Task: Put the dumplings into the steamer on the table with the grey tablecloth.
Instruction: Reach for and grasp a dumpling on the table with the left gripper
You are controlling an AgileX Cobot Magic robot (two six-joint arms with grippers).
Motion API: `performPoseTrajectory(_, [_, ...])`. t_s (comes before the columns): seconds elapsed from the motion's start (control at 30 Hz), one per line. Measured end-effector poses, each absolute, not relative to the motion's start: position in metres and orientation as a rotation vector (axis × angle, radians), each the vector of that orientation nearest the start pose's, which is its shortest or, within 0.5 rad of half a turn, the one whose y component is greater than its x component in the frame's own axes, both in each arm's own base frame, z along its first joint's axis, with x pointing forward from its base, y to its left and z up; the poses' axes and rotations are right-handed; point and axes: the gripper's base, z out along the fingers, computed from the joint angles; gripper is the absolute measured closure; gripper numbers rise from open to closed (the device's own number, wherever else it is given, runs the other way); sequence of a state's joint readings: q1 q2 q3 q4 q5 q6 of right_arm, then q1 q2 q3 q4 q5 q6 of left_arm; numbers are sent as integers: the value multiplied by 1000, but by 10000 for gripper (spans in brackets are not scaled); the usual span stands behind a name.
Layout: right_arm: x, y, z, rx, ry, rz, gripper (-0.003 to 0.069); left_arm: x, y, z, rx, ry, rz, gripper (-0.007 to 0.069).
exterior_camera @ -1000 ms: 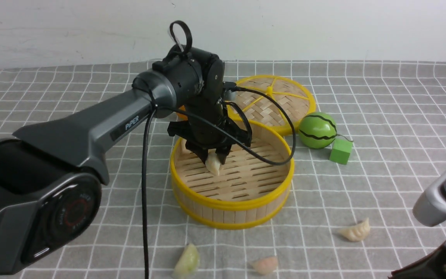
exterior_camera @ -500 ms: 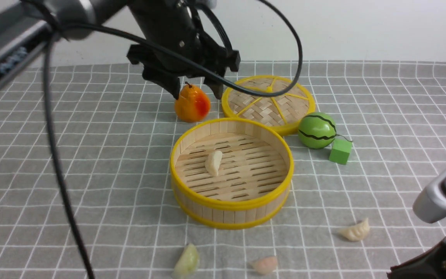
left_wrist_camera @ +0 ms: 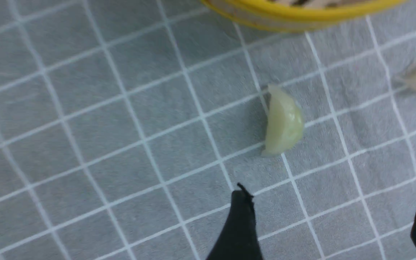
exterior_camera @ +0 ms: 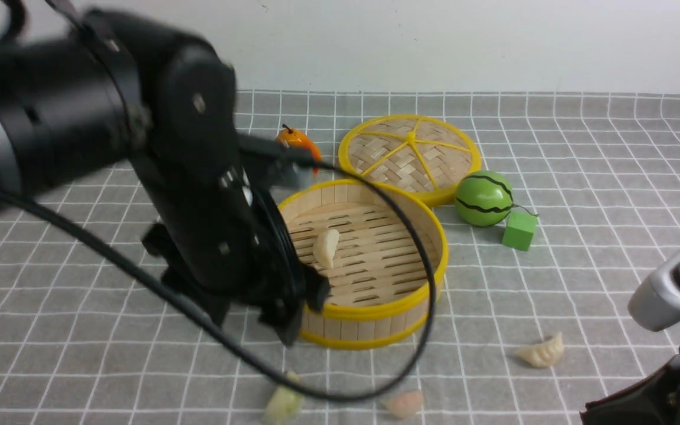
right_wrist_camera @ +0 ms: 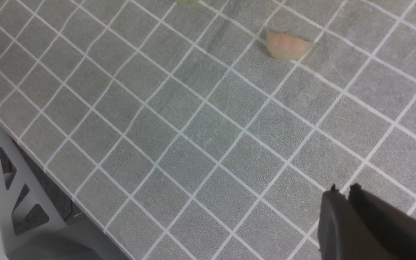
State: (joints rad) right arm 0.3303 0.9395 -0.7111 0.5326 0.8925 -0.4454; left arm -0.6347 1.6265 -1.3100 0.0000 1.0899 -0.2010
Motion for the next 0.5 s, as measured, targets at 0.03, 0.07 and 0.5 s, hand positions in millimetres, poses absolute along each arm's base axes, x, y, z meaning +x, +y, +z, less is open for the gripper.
performPoseTrajectory(0.03, [143, 87, 292, -686, 2428, 611, 616, 261, -196, 269, 648, 2847, -144, 47])
performPoseTrajectory(0.07, [143, 87, 292, -687, 2427, 611, 616, 258, -199, 257, 667, 2858, -144, 47])
performPoseTrajectory(0.5, [143, 87, 292, -689, 2429, 613, 606, 285, -221, 171, 703, 2895, -92, 84])
